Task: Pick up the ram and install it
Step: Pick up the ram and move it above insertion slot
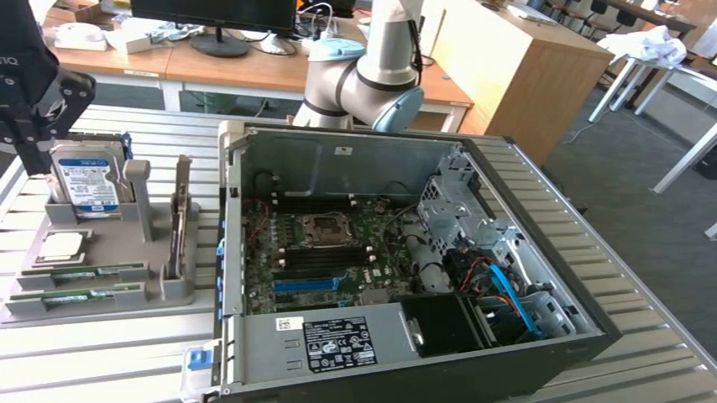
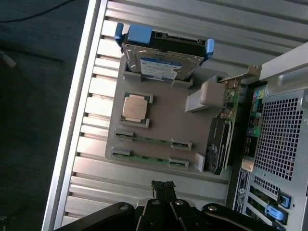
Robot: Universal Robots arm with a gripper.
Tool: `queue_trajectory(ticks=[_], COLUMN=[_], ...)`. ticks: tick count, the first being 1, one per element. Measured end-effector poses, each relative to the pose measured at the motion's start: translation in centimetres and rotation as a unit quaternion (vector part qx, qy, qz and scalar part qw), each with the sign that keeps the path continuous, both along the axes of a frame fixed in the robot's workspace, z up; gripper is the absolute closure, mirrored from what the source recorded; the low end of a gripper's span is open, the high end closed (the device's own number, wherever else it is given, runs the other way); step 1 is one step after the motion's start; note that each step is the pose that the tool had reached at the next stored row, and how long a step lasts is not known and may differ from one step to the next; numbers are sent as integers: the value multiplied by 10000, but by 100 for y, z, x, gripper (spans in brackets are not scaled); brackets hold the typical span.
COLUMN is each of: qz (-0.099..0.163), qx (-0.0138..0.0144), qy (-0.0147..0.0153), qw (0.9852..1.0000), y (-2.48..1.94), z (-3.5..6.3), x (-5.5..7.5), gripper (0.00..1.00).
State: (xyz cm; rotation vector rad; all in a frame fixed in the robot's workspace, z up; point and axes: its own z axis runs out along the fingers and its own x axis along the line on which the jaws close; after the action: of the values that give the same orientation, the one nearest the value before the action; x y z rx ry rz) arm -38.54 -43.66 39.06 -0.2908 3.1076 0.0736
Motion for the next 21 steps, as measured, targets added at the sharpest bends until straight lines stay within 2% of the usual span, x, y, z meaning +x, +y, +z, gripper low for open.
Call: queue_trajectory(ticks=[6,11,16,21], qz=[328,611,904,1191], qx=[0,0,0,0], qy=[0,0,0,0], qw=[9995,9981,9959,9929], y=[0,0,0,0], z=[-5,-8,-13,-17], x=[0,0,0,0], gripper=[90,90,90,90])
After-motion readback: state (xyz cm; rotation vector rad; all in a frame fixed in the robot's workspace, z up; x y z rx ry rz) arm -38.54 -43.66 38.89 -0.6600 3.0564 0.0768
